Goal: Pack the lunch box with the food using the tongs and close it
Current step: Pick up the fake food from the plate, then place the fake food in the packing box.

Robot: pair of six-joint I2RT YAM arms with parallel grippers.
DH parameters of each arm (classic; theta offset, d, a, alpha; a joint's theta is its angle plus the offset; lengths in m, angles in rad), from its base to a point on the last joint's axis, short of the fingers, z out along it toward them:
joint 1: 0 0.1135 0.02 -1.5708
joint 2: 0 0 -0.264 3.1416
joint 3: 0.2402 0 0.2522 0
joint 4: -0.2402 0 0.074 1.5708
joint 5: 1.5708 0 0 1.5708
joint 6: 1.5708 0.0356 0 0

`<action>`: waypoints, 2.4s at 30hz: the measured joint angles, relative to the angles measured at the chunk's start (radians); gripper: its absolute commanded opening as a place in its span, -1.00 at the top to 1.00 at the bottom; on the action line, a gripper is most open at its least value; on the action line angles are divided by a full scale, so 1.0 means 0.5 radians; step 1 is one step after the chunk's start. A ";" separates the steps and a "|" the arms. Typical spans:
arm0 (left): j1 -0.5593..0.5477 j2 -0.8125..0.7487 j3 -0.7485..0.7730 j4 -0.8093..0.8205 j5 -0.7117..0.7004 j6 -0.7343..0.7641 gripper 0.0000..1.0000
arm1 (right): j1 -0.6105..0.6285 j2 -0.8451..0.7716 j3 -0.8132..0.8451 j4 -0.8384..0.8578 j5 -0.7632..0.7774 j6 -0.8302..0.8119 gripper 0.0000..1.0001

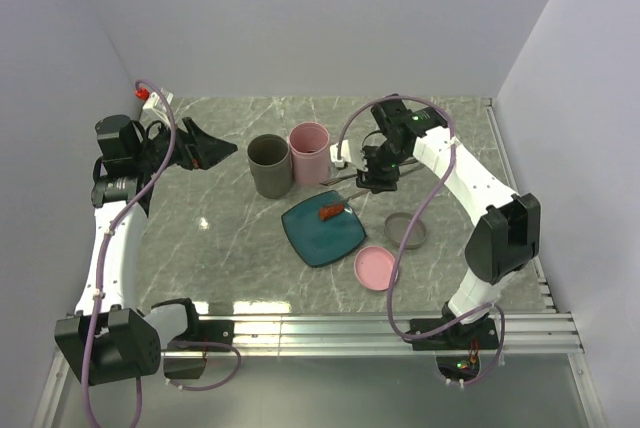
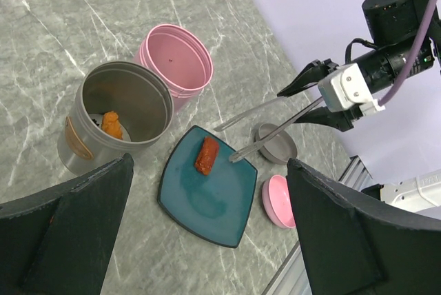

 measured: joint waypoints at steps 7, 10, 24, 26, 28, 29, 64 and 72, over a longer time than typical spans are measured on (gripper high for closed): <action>0.000 0.002 0.000 0.000 0.000 0.001 -0.99 | 0.000 0.056 0.001 -0.050 0.005 -0.201 -0.22; 0.000 0.003 0.000 0.000 0.000 0.002 -0.99 | 0.001 0.120 0.001 -0.054 0.010 -0.247 -0.22; 0.000 0.029 0.000 -0.001 -0.007 0.006 -0.99 | 0.002 0.308 0.046 -0.063 0.059 -0.346 -0.21; 0.000 0.031 0.000 -0.001 -0.008 0.006 -0.99 | 0.002 0.326 0.053 -0.069 0.067 -0.355 -0.18; 0.000 0.034 0.000 -0.001 -0.008 0.006 -0.99 | 0.002 0.352 0.070 -0.074 0.068 -0.357 -0.18; 0.000 0.039 0.000 -0.001 -0.008 0.006 -0.99 | 0.002 0.371 0.084 -0.081 0.069 -0.358 -0.17; 0.000 0.048 0.000 0.006 0.002 0.005 -0.99 | 0.084 0.473 1.212 -0.377 -0.261 0.194 0.48; 0.000 0.048 -0.001 0.049 0.010 -0.011 -0.99 | 0.261 0.422 1.247 0.051 -0.304 0.636 0.50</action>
